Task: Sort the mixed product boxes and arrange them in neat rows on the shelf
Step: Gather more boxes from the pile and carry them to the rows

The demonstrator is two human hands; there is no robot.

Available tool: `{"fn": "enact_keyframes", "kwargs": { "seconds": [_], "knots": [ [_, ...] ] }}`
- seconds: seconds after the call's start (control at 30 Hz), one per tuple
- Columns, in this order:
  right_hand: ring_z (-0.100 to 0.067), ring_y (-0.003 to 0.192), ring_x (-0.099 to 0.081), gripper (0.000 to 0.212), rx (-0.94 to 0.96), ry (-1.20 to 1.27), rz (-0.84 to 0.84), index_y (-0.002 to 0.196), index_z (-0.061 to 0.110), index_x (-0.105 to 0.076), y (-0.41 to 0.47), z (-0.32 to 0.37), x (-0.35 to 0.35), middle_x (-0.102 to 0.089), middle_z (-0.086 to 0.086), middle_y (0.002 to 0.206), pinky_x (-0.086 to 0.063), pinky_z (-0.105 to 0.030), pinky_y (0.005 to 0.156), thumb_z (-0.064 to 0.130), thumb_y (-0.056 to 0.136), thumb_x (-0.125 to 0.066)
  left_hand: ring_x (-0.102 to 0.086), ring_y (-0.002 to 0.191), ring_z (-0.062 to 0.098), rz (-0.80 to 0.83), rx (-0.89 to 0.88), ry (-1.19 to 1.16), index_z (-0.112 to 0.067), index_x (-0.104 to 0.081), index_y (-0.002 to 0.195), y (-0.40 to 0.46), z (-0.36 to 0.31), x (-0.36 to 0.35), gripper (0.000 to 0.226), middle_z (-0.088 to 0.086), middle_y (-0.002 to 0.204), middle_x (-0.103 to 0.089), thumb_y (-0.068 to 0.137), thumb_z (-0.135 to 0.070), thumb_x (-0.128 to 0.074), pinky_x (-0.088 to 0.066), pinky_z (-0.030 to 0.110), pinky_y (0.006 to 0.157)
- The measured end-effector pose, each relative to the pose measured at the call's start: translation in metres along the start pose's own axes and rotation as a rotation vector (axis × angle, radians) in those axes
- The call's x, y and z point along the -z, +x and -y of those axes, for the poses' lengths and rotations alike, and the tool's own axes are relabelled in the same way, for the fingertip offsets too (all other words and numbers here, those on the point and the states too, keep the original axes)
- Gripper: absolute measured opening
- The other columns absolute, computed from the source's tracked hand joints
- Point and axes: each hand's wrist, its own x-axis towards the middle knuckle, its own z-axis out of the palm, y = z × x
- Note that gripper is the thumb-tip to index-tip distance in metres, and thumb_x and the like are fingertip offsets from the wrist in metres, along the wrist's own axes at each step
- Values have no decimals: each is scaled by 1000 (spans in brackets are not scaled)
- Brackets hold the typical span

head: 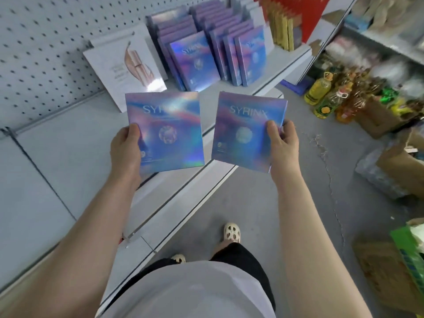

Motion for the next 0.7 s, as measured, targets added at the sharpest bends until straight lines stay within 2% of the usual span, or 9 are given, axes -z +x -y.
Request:
{"fn": "enact_keyframes", "kwargs": {
  "seconds": [0.1,0.2,0.27,0.4,0.5,0.6,0.63,0.7],
  "knots": [
    [-15,75,-63,7,20,-27,122,92,26,-54,63,-2,-13,-63,1,83,-54,-37,70,29,97,-58,-51,66,12,-136,15,-17,-21,-55,72,20,8,-24,27,-4,74,-57,98,-26,-49,-42,18,54],
    [-16,76,-58,5,64,-64,266,91,29,-56,127,-3,-28,-57,-6,86,-49,-34,69,31,94,-60,-51,76,18,-251,48,-39,-21,-56,71,39,13,-50,25,1,80,-58,89,-38,-53,-42,29,67],
    [-16,75,-52,6,104,-112,359,89,31,-57,168,-1,-38,-53,-7,83,-46,-32,68,34,92,-61,-54,77,19,-323,87,-64,-22,-58,73,43,11,-70,25,3,83,-60,85,-43,-54,-43,34,71],
    [-12,71,-44,11,121,-155,541,91,25,-55,230,1,-65,-46,2,73,-40,-32,68,33,94,-62,-58,78,23,-439,134,-147,-20,-60,76,47,7,-109,24,3,85,-63,95,-33,-51,-49,38,73],
    [-4,63,-39,13,124,-146,662,87,24,-52,257,-1,-96,-40,8,69,-35,-20,65,24,96,-61,-49,76,24,-535,150,-177,-20,-54,68,43,10,-119,26,12,82,-50,90,-33,-52,-42,38,68],
    [4,53,-38,12,172,-217,735,91,18,-50,276,-7,-127,-38,9,69,-32,-10,56,18,98,-60,-47,76,23,-588,145,-176,-20,-55,70,37,12,-123,27,5,74,-51,94,-33,-51,-42,37,70],
    [4,55,-39,12,213,-270,745,94,15,-51,282,-9,-137,-39,8,70,-33,-10,56,20,96,-62,-49,76,22,-604,139,-176,-19,-56,72,36,13,-124,28,2,73,-53,96,-32,-50,-43,36,70],
    [-1,66,-45,24,283,-375,765,104,12,-56,296,-12,-154,-48,8,75,-36,-14,60,29,92,-68,-52,77,22,-641,120,-190,-19,-58,76,37,12,-126,27,3,79,-58,98,-31,-49,-46,37,72]
  ]
}}
